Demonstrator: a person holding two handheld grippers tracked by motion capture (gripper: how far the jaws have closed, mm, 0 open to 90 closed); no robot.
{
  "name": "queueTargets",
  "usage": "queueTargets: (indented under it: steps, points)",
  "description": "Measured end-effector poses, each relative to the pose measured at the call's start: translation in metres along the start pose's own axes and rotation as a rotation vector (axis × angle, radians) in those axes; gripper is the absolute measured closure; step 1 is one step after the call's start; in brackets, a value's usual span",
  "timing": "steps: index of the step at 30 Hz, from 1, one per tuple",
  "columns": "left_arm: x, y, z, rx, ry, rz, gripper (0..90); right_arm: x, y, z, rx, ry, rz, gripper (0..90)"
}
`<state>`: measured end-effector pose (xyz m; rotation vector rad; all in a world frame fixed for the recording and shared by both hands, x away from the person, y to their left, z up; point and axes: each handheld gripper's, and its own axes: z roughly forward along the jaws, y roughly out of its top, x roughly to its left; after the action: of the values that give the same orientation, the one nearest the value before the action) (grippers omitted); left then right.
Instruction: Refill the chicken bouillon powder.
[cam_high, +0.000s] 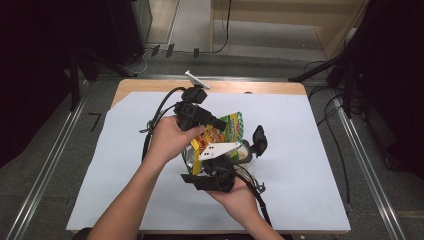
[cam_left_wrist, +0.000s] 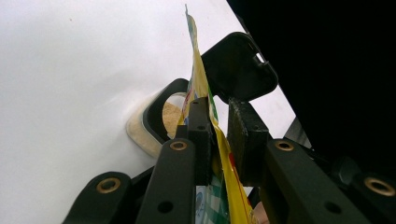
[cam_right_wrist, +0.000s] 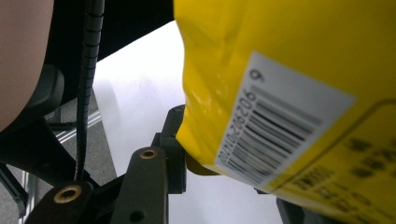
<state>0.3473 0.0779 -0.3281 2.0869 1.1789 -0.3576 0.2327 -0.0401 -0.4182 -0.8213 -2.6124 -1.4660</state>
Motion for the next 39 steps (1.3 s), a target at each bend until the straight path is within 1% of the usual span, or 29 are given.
queueTargets:
  steps: [5, 13, 14, 18, 22, 25, 29, 32, 34, 36, 37, 39]
  points:
    - [-0.001, 0.000, 0.001, 0.005, 0.004, 0.005, 79.7, 0.000, 0.000, 0.000, 0.002, 0.000, 0.003, 65.6]
    - [-0.001, 0.000, 0.001, 0.005, 0.002, 0.001, 79.5, 0.000, 0.000, 0.000, -0.003, -0.002, 0.001, 65.4]
    - [-0.001, 0.000, 0.002, 0.013, 0.004, 0.007, 79.4, 0.000, 0.000, 0.000, -0.002, -0.003, 0.001, 65.3]
    - [-0.001, -0.001, 0.004, 0.020, 0.001, -0.001, 79.0, -0.001, -0.001, 0.000, 0.005, -0.004, 0.006, 65.2]
    - [-0.002, -0.001, 0.003, 0.021, 0.002, 0.011, 79.0, -0.001, -0.003, 0.001, -0.006, -0.005, 0.009, 65.5]
    - [-0.003, -0.001, 0.002, 0.016, 0.001, 0.022, 79.1, -0.002, -0.004, 0.004, -0.011, 0.015, 0.020, 66.6]
    - [-0.003, -0.001, 0.001, 0.016, 0.006, 0.026, 80.0, -0.002, -0.005, 0.005, -0.007, 0.011, 0.017, 66.8]
    - [-0.001, -0.001, -0.001, 0.004, 0.014, 0.021, 80.0, -0.001, -0.004, 0.003, -0.016, 0.006, 0.012, 65.5]
    - [0.002, -0.001, -0.003, -0.009, 0.013, 0.005, 79.8, 0.000, -0.002, 0.001, -0.022, -0.005, -0.001, 64.3]
    - [0.004, 0.000, -0.005, -0.008, 0.009, 0.001, 79.7, -0.002, -0.001, 0.000, -0.019, -0.001, -0.010, 64.2]
    - [0.005, -0.001, -0.006, -0.016, 0.008, -0.006, 79.4, -0.003, -0.001, -0.001, -0.015, 0.000, -0.006, 64.4]
    - [0.006, 0.000, -0.006, -0.016, 0.011, -0.008, 79.1, -0.006, -0.002, 0.000, -0.010, 0.000, 0.001, 65.0]
